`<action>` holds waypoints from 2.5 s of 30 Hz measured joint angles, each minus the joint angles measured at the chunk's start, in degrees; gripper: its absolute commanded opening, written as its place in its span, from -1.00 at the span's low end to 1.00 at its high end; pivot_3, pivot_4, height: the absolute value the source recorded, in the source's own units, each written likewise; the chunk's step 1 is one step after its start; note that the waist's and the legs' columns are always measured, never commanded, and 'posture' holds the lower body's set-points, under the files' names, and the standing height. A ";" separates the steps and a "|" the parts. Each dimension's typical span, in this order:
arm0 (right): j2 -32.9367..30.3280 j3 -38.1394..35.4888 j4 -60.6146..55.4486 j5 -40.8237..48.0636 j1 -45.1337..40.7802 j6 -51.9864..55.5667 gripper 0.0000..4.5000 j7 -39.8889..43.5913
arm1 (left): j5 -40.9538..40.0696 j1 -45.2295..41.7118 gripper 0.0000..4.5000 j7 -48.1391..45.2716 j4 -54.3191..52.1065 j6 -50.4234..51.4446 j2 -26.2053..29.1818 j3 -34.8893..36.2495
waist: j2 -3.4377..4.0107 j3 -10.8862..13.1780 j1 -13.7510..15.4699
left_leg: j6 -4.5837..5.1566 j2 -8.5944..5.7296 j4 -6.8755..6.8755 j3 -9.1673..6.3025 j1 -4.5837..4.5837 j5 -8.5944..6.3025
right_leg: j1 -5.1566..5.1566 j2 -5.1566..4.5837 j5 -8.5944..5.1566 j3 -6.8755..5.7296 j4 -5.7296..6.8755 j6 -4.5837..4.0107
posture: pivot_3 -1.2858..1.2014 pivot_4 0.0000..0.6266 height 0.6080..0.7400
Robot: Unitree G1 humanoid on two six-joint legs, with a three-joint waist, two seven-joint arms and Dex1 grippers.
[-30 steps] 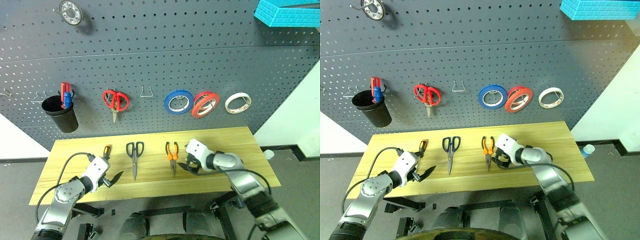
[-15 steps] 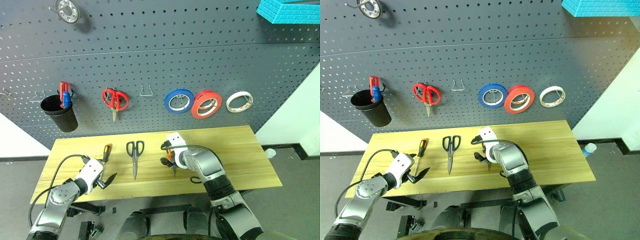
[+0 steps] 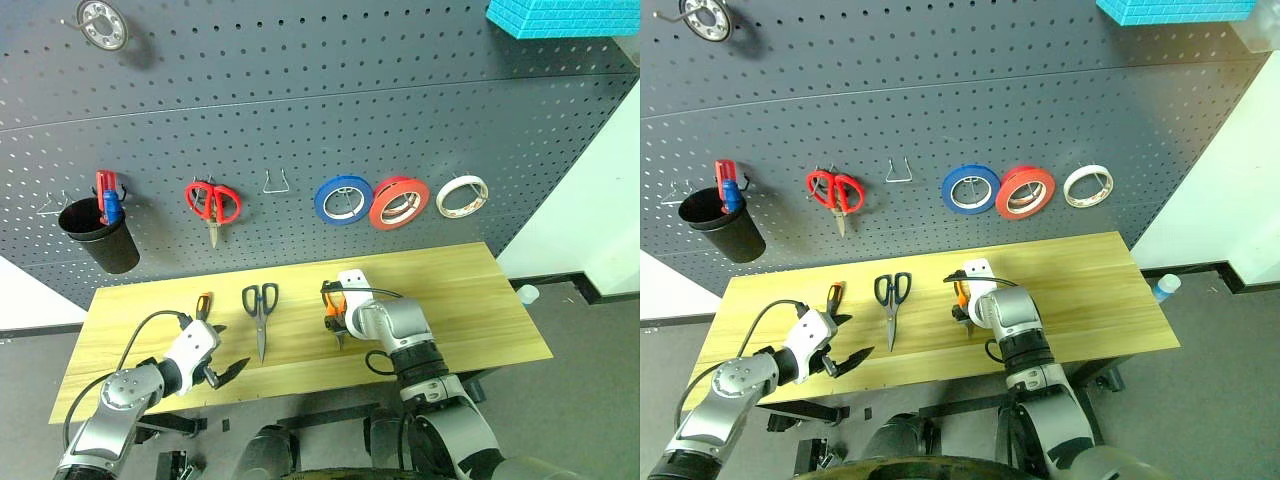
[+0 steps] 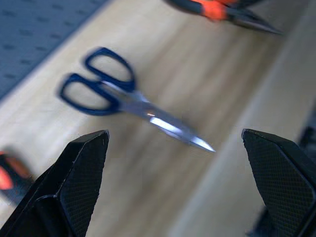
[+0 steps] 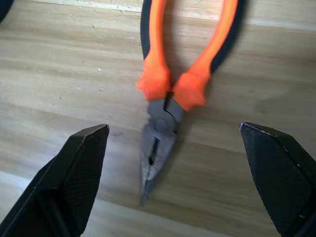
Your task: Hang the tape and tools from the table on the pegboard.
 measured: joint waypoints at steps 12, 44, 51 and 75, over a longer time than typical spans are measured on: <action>-0.49 -2.68 18.42 1.34 -7.13 -11.24 0.97 -7.44 | 2.20 -2.90 1.00 0.42 3.68 -0.42 1.05 0.58 | 0.07 0.08 -0.39 | 0.00 0.00 0.00 -0.03 0.01 0.00 | -0.03 0.01 0.00 0.00 0.08 0.00 | -0.01 -0.70 0.97; -0.53 8.38 37.11 -0.30 -13.66 -31.36 0.97 -1.67 | 1.07 -2.39 1.00 0.43 4.23 -1.13 1.06 2.42 | 0.07 0.08 -1.88 | 0.00 0.00 -0.10 -0.09 -0.03 0.00 | -0.17 0.02 0.00 0.01 0.16 -0.01 | 0.00 -0.74 0.97; -0.52 6.90 42.26 -0.42 -16.65 -35.78 0.80 -3.30 | 1.02 -2.40 1.00 0.46 4.34 -1.57 0.96 2.42 | 0.07 0.08 -1.88 | 0.00 0.00 -0.11 -0.09 -0.03 0.00 | -0.18 0.02 0.00 0.01 0.17 -0.01 | -0.01 -0.75 0.97; -8.68 23.27 8.59 -6.54 -4.06 -37.72 -0.08 21.36 | -1.82 -0.62 1.00 2.24 3.81 -3.50 0.04 5.92 | 0.03 0.06 -2.41 | -0.05 -0.01 -0.25 -0.19 -0.14 0.03 | -0.26 0.01 -0.08 -0.01 0.10 0.13 | -0.01 -0.76 0.97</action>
